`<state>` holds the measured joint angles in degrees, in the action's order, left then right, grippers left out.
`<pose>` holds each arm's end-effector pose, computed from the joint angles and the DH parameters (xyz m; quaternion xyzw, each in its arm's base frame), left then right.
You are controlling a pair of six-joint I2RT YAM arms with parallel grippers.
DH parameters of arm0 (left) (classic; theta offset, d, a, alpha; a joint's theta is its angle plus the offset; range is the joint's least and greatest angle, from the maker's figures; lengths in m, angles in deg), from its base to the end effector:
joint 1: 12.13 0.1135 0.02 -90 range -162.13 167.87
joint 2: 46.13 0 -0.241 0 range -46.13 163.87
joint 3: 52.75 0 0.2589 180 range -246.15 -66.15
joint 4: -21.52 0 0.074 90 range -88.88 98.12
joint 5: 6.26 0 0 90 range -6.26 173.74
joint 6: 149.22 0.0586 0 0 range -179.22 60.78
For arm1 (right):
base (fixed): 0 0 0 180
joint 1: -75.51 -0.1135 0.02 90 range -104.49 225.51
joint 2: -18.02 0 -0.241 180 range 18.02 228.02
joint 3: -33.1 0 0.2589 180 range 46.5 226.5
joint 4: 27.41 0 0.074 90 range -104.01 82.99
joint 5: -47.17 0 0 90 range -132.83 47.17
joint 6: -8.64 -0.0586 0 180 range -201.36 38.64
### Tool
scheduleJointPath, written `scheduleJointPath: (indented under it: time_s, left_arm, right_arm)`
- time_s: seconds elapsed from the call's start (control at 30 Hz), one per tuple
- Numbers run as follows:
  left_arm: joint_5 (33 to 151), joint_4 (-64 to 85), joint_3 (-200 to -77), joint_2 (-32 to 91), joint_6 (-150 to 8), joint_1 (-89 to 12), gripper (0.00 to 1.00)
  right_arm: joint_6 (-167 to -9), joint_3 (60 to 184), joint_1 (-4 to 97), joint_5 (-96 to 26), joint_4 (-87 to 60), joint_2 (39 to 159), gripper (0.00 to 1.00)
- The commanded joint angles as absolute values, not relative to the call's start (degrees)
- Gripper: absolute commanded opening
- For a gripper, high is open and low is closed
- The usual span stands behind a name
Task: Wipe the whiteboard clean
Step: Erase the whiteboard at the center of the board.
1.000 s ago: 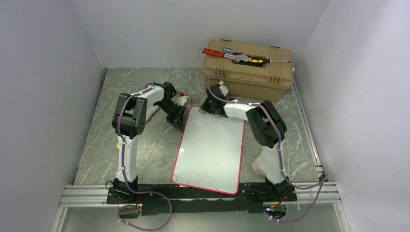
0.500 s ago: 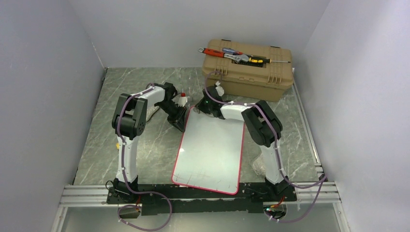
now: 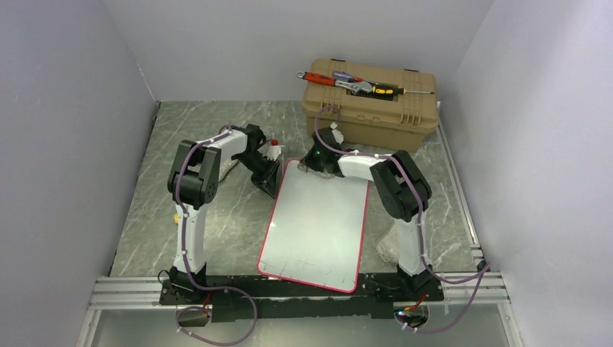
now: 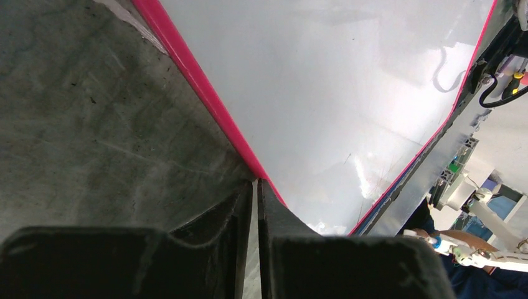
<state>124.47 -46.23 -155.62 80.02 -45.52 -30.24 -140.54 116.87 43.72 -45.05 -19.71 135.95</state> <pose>0.3663 -0.1600 0.0874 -0.2539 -0.9024 0.3474 0.0218 0.3802 0.2329 0.0926 0.2238 0.8851 0.2784 0.2985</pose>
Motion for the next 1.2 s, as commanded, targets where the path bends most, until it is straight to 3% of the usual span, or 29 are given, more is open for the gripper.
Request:
scheduleJointPath:
  time_s: [0.0, 0.13, 0.47, 0.9, 1.17]
  left_arm:
    - [120.4, -42.88, -154.52, 79.85, -44.72, -31.03, 0.16]
    - [120.15, -43.89, -155.06, 79.77, -44.38, -30.96, 0.16]
    - [122.41, -46.93, -159.23, 77.05, -45.13, -30.06, 0.17]
    - [122.63, -45.5, -158.03, 80.64, -46.45, -32.56, 0.28]
    - [118.11, -43.87, -156.5, 83.02, -46.42, -33.31, 0.27]
  right_arm:
    - [-135.42, 125.19, 39.76, -46.17, -5.52, 145.75, 0.0]
    - [-135.99, 126.45, 37.78, -44.75, -5.64, 146.79, 0.0]
    - [-135.87, 110.01, 43.87, -45.47, -11.12, 135.77, 0.0]
    - [-136.86, 115.12, 41.07, -44.55, -10.61, 140.34, 0.0]
    - [-138.91, 121.5, 40.5, -43.1, -10.17, 144.73, 0.0]
